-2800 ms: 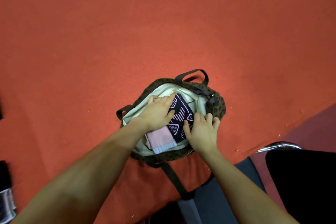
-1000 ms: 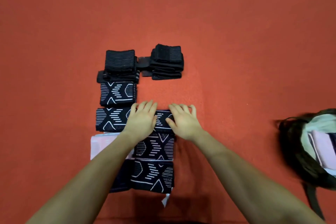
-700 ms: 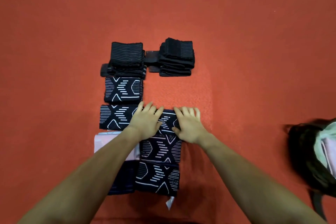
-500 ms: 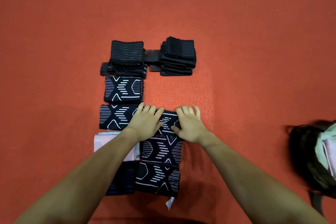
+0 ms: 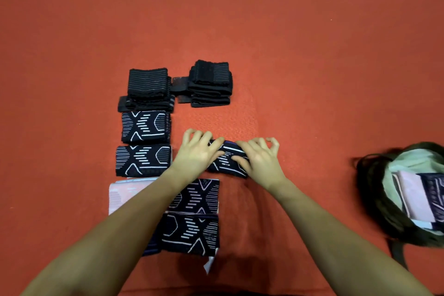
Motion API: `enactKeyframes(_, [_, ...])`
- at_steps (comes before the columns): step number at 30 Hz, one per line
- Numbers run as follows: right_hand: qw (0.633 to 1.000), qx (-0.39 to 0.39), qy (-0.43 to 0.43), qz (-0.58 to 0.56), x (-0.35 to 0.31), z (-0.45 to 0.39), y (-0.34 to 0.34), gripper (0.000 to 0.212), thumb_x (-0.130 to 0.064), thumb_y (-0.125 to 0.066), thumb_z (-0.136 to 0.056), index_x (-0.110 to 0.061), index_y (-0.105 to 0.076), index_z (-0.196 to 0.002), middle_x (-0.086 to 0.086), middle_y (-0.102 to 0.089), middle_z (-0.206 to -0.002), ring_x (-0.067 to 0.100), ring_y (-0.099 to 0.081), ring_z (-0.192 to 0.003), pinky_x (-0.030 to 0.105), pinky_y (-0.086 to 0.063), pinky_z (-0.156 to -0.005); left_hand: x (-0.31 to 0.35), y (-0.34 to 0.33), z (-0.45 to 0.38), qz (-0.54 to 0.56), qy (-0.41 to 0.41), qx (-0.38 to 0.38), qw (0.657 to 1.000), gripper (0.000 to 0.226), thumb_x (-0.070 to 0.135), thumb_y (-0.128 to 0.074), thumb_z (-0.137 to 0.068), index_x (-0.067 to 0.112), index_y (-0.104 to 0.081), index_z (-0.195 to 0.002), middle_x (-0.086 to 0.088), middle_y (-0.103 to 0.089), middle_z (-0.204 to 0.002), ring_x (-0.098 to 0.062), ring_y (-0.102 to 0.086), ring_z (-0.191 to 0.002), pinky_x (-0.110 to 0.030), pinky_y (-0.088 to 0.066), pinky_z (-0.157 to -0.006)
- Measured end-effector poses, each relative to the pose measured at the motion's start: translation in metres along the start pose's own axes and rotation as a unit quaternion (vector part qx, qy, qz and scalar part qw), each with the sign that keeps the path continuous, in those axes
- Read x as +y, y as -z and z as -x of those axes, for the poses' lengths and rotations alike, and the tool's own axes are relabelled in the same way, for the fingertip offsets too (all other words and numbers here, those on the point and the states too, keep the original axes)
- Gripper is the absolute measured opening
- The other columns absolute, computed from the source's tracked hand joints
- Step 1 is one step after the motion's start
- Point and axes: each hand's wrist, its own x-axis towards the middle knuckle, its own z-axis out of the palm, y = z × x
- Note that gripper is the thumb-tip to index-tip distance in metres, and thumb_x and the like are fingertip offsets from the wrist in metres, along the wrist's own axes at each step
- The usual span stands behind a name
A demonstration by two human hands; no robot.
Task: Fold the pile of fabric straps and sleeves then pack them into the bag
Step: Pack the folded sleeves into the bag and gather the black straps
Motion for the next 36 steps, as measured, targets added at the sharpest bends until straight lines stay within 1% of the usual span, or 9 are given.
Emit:
enactKeyframes(7, [0.993, 0.09, -0.07, 0.021, 0.071, 0.048, 0.054, 0.04, -0.047, -0.044, -0.088, -0.018, -0.067, -0.103, -0.005, -0.065, -0.083, 0.02, -0.059, -0.096, 0.039, -0.021, -0.092, 0.084, 0.029, -0.067, -0.008, -0.049, 0.026, 0.998, 0.04, 0.045, -0.042, -0.091, 0.019, -0.07, -0.106, -0.004, -0.06, -0.081, -0.028, -0.061, -0.079, -0.043, -0.031, -0.082])
enactKeyframes(12, [0.98, 0.147, -0.131, 0.001, 0.139, 0.1, 0.097, 0.039, -0.046, -0.045, -0.089, -0.016, -0.067, -0.1, -0.004, -0.065, -0.082, 0.018, -0.05, -0.092, 0.038, -0.022, -0.086, 0.171, 0.042, -0.122, 0.02, -0.079, 0.023, 0.996, 0.041, 0.044, -0.039, -0.092, 0.019, -0.07, -0.104, -0.005, -0.061, -0.083, -0.027, -0.061, -0.074, -0.042, -0.029, -0.081])
enactKeyframes(16, [0.967, 0.182, -0.178, -0.007, 0.204, 0.142, 0.134, 0.036, -0.046, -0.047, -0.088, -0.019, -0.068, -0.096, -0.008, -0.067, -0.08, 0.019, -0.055, -0.086, 0.035, -0.021, -0.084, 0.252, 0.042, -0.169, 0.07, -0.113, 0.023, 0.991, 0.041, 0.042, -0.039, -0.092, 0.016, -0.069, -0.103, -0.008, -0.058, -0.083, -0.027, -0.058, -0.067, -0.041, -0.028, -0.079])
enactKeyframes(20, [0.951, 0.193, -0.241, -0.005, 0.27, 0.183, 0.162, 0.034, -0.047, -0.046, -0.089, -0.023, -0.07, -0.093, -0.012, -0.069, -0.083, 0.014, -0.053, -0.087, 0.033, -0.018, -0.081, 0.333, 0.038, -0.215, 0.107, -0.152, 0.026, 0.982, 0.04, 0.04, -0.039, -0.092, 0.016, -0.068, -0.104, -0.008, -0.057, -0.082, -0.027, -0.056, -0.066, -0.039, -0.026, -0.074])
enactKeyframes(23, [0.935, 0.206, -0.287, 0.008, 0.313, 0.214, 0.174, 0.034, -0.046, -0.047, -0.089, -0.021, -0.07, -0.09, -0.01, -0.069, -0.08, 0.016, -0.056, -0.085, 0.032, -0.017, -0.08, 0.39, 0.03, -0.244, 0.118, -0.183, 0.024, 0.976, 0.039, 0.039, -0.039, -0.093, 0.016, -0.068, -0.103, -0.008, -0.056, -0.082, -0.027, -0.054, -0.065, -0.038, -0.025, -0.071])
enactKeyframes(25, [0.923, 0.207, -0.324, 0.016, 0.339, 0.233, 0.178, 0.036, -0.047, -0.046, -0.089, -0.02, -0.07, -0.092, -0.009, -0.068, -0.08, 0.013, -0.051, -0.087, 0.032, -0.017, -0.08, 0.424, 0.023, -0.262, 0.124, -0.203, 0.023, 0.971, 0.039, 0.039, -0.038, -0.094, 0.015, -0.068, -0.101, -0.008, -0.055, -0.081, -0.026, -0.054, -0.065, -0.038, -0.024, -0.07])
enactKeyframes(32, [0.868, 0.196, -0.457, -0.012, 0.403, 0.275, 0.177, 0.04, -0.05, -0.041, -0.089, -0.022, -0.069, -0.091, -0.008, -0.066, -0.079, 0.018, -0.055, -0.09, 0.036, -0.017, -0.087, 0.521, -0.003, -0.309, 0.162, -0.238, 0.0, 0.958, 0.038, 0.036, -0.037, -0.092, 0.017, -0.07, -0.095, -0.007, -0.055, -0.08, -0.026, -0.053, -0.065, -0.035, -0.022, -0.069])
enactKeyframes(34, [0.855, 0.19, -0.481, -0.027, 0.414, 0.279, 0.169, 0.036, -0.047, -0.044, -0.089, -0.021, -0.069, -0.088, -0.007, -0.066, -0.078, 0.018, -0.056, -0.092, 0.032, -0.014, -0.086, 0.537, -0.016, -0.314, 0.163, -0.247, -0.001, 0.955, 0.033, 0.034, -0.041, -0.092, 0.017, -0.069, -0.094, -0.008, -0.055, -0.082, -0.027, -0.053, -0.066, -0.036, -0.024, -0.07])
enactKeyframes(36, [0.847, 0.193, -0.494, -0.033, 0.422, 0.282, 0.159, 0.032, -0.043, -0.047, -0.09, -0.019, -0.068, -0.086, -0.006, -0.065, -0.076, 0.019, -0.056, -0.092, 0.027, -0.009, -0.084, 0.547, -0.029, -0.318, 0.18, -0.253, -0.015, 0.95, 0.024, 0.03, -0.054, -0.091, 0.014, -0.068, -0.102, -0.011, -0.057, -0.089, -0.03, -0.055, -0.071, -0.037, -0.032, -0.071])
